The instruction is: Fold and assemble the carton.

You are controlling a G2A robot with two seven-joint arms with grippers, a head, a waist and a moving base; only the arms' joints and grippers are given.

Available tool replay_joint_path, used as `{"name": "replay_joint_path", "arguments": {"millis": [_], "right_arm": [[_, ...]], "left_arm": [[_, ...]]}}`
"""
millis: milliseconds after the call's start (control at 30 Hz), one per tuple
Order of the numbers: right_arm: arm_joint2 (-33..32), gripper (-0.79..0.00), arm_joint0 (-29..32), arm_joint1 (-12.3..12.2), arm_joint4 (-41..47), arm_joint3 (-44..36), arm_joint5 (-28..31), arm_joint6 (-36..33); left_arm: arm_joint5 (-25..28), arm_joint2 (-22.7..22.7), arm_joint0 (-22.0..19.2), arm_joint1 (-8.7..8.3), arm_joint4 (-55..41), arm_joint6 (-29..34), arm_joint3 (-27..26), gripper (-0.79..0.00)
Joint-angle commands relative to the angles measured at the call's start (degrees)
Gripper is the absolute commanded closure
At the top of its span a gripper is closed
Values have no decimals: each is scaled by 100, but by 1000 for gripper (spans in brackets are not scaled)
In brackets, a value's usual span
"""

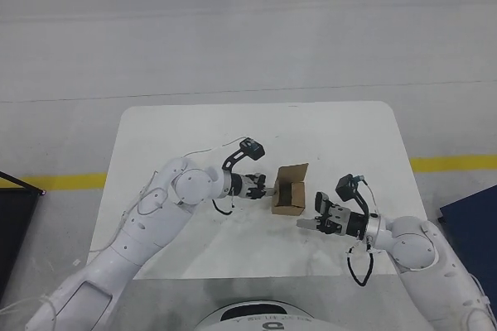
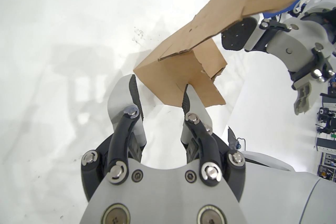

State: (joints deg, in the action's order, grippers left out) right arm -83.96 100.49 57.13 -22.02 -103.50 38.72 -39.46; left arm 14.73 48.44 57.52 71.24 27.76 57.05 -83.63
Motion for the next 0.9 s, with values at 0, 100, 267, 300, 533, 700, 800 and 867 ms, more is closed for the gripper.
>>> {"name": "replay_joint_path", "arguments": {"millis": [0, 100, 267, 300, 533, 700, 800, 867], "right_arm": [[36, -785, 0, -2, -48, -5, -11, 35], [84, -785, 1, -6, -123, -9, -25, 84], [128, -785, 12, -18, -199, -24, -42, 147], [149, -785, 14, -21, -207, -35, -37, 142], [309, -785, -34, -34, -315, -87, -31, 117], [308, -785, -69, -50, -350, -67, -59, 174], [259, -785, -59, -66, -335, -60, -55, 196], [245, -785, -54, -75, -321, -55, -48, 198]], "left_arm": [[-40, -70, -83, 25, -24, 12, 66, -366], [-69, -170, -186, 62, -57, 25, 125, -385], [-121, -261, -279, 95, -99, 49, 160, -369], [-122, -295, -290, 103, -99, 58, 167, -369], [-167, -386, -354, 138, -120, 1, 205, -388], [-179, -244, -241, 99, -197, -130, 66, -785], [-201, -121, -79, 36, -158, -58, -52, -785], [-222, -81, 8, 5, -148, 26, -115, -785]]}}
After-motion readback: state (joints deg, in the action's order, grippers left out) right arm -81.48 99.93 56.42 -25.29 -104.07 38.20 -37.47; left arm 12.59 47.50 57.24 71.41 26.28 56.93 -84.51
